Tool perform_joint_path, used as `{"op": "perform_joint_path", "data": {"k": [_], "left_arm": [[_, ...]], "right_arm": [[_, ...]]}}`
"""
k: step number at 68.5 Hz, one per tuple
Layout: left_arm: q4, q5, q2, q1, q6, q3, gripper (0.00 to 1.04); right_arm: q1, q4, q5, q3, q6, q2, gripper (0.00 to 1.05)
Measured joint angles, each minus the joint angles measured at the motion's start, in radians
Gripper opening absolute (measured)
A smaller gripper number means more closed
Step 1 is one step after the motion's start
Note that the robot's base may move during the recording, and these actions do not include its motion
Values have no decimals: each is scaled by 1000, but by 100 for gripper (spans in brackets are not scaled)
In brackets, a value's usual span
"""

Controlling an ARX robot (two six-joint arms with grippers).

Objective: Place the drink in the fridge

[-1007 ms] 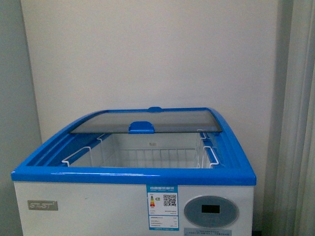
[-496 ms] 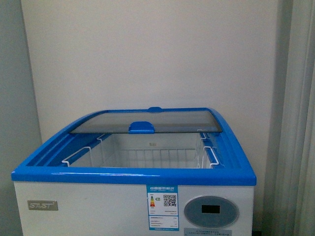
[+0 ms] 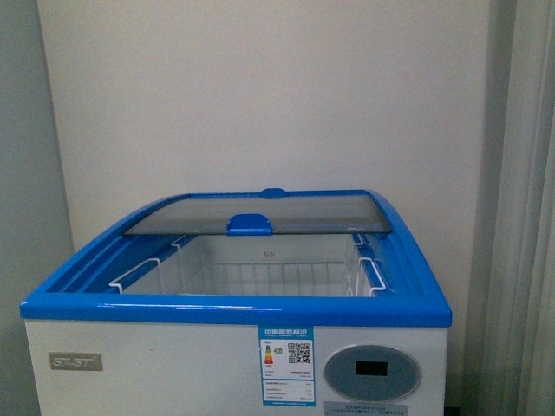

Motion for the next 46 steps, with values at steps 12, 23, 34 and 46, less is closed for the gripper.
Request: {"op": "perform_joint_path", "data": {"k": [12,23,34,46], "left_arm": [[0,0,0,0,0,0,62],[0,0,0,0,0,0,90],[0,0,0,0,2,0,97],[0,0,0,0,2,0,97]], "right_arm": [[0,0,0,0,0,0,64],[0,0,0,0,0,0,91],[0,0,0,0,0,0,97],[0,0,0,0,0,0,97]]}}
